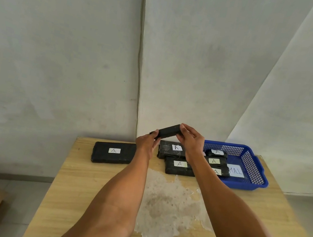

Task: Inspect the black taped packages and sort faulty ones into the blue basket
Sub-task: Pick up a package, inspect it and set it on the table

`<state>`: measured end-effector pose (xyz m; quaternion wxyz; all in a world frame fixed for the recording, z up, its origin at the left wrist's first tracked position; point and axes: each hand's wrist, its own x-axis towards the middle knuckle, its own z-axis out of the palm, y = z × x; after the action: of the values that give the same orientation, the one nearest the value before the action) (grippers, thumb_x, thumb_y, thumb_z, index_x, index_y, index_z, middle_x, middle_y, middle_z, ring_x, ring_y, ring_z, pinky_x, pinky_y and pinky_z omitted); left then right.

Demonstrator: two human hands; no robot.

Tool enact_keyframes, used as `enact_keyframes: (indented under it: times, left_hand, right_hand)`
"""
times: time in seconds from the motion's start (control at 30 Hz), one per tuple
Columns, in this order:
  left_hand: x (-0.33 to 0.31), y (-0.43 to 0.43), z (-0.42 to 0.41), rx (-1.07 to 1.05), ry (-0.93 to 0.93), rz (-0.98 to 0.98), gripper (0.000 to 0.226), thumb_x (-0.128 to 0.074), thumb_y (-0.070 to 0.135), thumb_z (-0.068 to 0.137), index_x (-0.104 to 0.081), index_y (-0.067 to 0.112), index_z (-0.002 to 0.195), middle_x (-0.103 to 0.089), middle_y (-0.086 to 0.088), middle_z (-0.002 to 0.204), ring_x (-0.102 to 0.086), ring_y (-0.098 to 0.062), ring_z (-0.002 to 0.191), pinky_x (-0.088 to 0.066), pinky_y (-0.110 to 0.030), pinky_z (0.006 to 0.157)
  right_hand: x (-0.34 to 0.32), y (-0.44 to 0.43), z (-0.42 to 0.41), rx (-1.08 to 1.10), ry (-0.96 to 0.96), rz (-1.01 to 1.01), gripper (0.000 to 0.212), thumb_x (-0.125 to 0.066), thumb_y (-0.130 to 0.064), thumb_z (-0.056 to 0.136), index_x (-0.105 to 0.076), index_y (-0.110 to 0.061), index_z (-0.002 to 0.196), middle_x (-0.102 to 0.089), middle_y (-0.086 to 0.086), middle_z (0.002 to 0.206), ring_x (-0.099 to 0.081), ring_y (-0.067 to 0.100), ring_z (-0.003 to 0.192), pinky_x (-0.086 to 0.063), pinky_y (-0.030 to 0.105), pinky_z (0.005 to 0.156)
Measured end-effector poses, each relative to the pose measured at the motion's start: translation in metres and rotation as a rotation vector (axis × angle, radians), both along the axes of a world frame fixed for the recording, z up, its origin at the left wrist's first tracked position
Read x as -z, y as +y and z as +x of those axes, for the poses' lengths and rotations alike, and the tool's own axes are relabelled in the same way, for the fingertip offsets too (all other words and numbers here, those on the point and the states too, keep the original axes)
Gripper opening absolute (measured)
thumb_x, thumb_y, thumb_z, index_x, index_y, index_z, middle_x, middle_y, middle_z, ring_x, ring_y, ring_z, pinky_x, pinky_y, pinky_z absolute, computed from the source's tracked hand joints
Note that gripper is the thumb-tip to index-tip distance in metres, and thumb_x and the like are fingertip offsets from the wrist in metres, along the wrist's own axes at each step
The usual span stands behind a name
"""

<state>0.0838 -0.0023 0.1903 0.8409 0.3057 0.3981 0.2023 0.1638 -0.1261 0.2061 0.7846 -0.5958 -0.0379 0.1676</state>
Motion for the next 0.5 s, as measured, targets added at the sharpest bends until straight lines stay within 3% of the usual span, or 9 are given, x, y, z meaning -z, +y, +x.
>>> enact_keyframes:
  times: [0.1, 0.23, 0.3, 0.43, 0.5]
  left_hand:
    - [0.003, 0.000, 0.003, 0.007, 0.035, -0.048, 0.014, -0.070, 0.005, 0.091, -0.060, 0.001, 0.099, -0.068, -0.018, 0.112, -0.071, -0.027, 0.104, -0.060, -0.020, 0.067]
    - [0.005, -0.002, 0.008, 0.009, 0.039, -0.070, 0.020, -0.066, -0.005, 0.090, -0.056, -0.004, 0.108, -0.063, -0.028, 0.119, -0.068, -0.036, 0.107, -0.059, -0.036, 0.090]
    - [0.006, -0.005, 0.008, 0.026, 0.033, -0.086, 0.017, -0.067, -0.002, 0.090, -0.057, -0.004, 0.104, -0.064, -0.029, 0.119, -0.067, -0.037, 0.108, -0.059, -0.037, 0.090]
    - [0.010, -0.007, 0.007, 0.014, 0.022, -0.118, 0.029, -0.070, 0.005, 0.091, -0.057, -0.004, 0.116, -0.065, -0.027, 0.118, -0.069, -0.034, 0.108, -0.060, -0.025, 0.058]
    - [0.014, -0.007, 0.008, 0.001, 0.019, -0.123, 0.033, -0.070, 0.004, 0.091, -0.057, -0.004, 0.120, -0.064, -0.028, 0.118, -0.068, -0.034, 0.108, -0.057, -0.022, 0.049]
  right_hand:
    - [-0.004, 0.001, -0.002, -0.023, 0.044, 0.076, 0.030, -0.072, -0.011, 0.091, -0.067, -0.004, 0.119, -0.073, 0.014, 0.108, -0.072, 0.024, 0.102, -0.060, 0.037, 0.089]
    - [-0.010, 0.000, -0.001, -0.092, 0.081, 0.071, 0.029, -0.071, -0.002, 0.089, -0.067, 0.002, 0.118, -0.072, 0.019, 0.109, -0.073, 0.028, 0.100, -0.062, 0.035, 0.083]
    - [-0.012, -0.001, -0.001, -0.117, 0.083, 0.055, 0.027, -0.071, 0.001, 0.088, -0.069, 0.001, 0.115, -0.073, 0.019, 0.109, -0.073, 0.028, 0.099, -0.062, 0.033, 0.080]
    - [-0.010, -0.003, 0.000, -0.132, 0.074, 0.009, 0.026, -0.072, 0.005, 0.085, -0.071, 0.003, 0.111, -0.072, 0.021, 0.110, -0.073, 0.030, 0.099, -0.062, 0.034, 0.080]
    - [-0.007, -0.005, 0.001, -0.133, 0.070, 0.011, 0.025, -0.072, 0.005, 0.085, -0.071, 0.003, 0.110, -0.072, 0.022, 0.111, -0.073, 0.031, 0.100, -0.062, 0.035, 0.081]
